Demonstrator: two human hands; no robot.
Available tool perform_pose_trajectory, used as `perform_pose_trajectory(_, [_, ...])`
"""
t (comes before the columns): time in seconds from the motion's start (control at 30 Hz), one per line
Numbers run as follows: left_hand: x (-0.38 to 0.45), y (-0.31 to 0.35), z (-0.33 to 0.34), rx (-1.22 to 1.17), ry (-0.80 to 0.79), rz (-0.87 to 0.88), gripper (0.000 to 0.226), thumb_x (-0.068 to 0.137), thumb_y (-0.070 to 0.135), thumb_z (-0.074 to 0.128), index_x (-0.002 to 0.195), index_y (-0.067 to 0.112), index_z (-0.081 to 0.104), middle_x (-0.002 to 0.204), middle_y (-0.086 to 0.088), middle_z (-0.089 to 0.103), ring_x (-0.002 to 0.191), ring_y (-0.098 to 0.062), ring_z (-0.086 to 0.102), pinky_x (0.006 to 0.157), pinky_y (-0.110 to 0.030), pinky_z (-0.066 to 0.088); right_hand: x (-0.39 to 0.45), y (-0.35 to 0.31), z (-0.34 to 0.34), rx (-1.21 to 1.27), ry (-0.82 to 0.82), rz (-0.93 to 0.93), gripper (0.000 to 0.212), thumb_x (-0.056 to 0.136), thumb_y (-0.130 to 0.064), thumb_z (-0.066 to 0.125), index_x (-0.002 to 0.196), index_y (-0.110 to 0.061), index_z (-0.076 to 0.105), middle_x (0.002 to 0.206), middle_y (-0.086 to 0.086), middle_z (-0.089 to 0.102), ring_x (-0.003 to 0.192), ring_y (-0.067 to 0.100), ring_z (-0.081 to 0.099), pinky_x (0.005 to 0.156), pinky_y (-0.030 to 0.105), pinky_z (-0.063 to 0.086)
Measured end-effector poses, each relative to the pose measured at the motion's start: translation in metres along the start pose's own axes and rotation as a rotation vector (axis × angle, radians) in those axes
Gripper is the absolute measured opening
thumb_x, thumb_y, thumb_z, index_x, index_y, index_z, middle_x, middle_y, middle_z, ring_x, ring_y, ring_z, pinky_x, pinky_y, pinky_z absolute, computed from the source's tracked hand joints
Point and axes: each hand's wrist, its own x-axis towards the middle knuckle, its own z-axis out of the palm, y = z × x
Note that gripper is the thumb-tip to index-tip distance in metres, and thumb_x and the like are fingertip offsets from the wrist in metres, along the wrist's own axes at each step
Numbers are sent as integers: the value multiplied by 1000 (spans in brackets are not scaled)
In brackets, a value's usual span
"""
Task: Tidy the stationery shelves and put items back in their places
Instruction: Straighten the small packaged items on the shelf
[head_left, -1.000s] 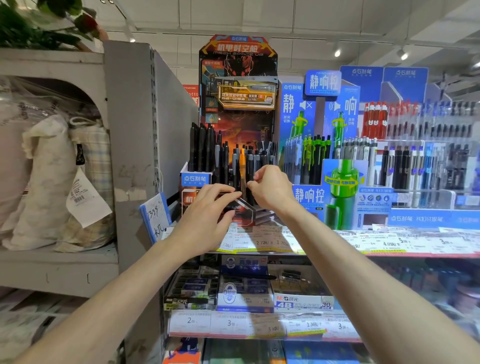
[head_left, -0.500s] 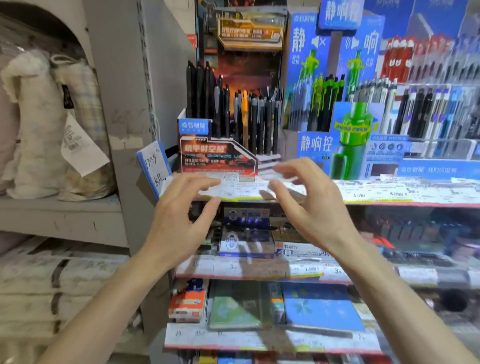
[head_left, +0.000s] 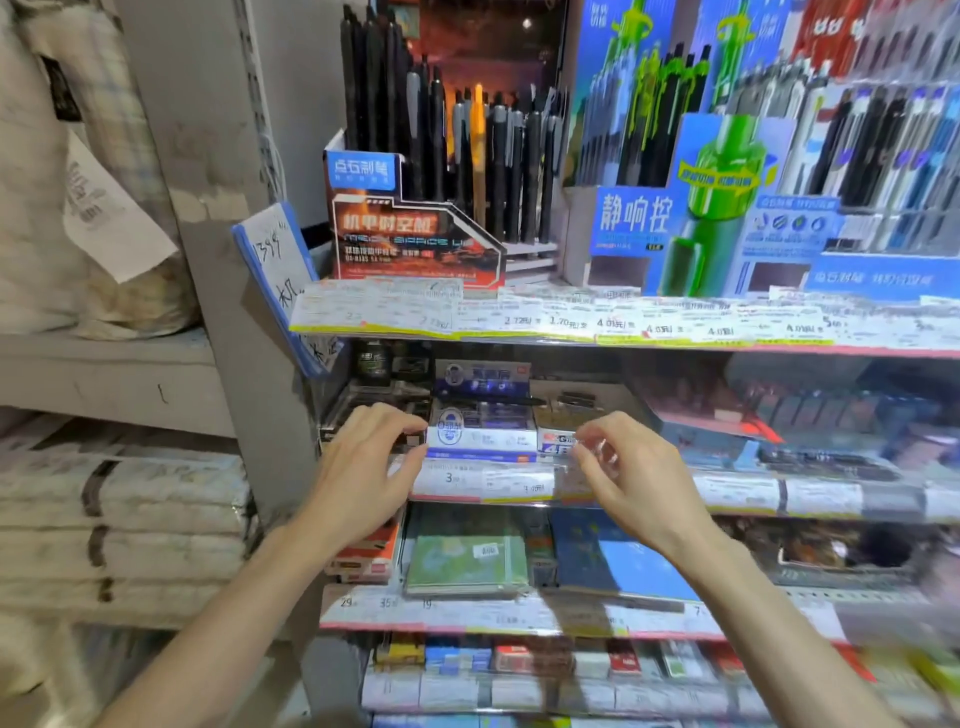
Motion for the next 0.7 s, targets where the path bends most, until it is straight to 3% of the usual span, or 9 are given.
perform_pose_trajectory(0.23, [11, -3, 3, 24, -9, -64, 26, 92, 31, 58, 114, 21, 65, 101, 6, 60, 100, -16, 51, 84, -35, 46, 52, -8, 18, -107, -109, 60, 25, 94, -30, 54, 109, -19, 71, 103, 4, 69, 86, 30, 67, 71, 41, 55])
perform_pose_trajectory(0.4, [12, -1, 2, 5, -10, -103, 23, 92, 31, 60, 114, 23, 64, 99, 7, 59, 99, -15, 51, 84, -36, 46, 82, -11, 32, -85, -180, 25, 25, 95, -23, 54, 113, -19, 71, 113, 5, 66, 101, 27, 61, 73, 27, 44])
perform_pose_trajectory(0.53, [13, 0, 1, -11, -10, -128, 22, 92, 31, 60, 113, 24, 64, 98, 8, 59, 97, -14, 51, 84, -35, 46, 95, -12, 37, -69, -289, 48, 24, 95, -27, 59, 115, -25, 71, 114, 2, 72, 97, 26, 66, 84, 36, 56])
perform_pose_trajectory(0.7, [17, 3, 0, -15, -23, -169, 26, 93, 35, 57, 116, 25, 63, 95, 8, 57, 97, -14, 52, 83, -31, 44, 93, -15, 36, -65, -297, 26, 21, 94, -26, 60, 111, -29, 72, 110, -3, 74, 94, 23, 67, 83, 38, 58])
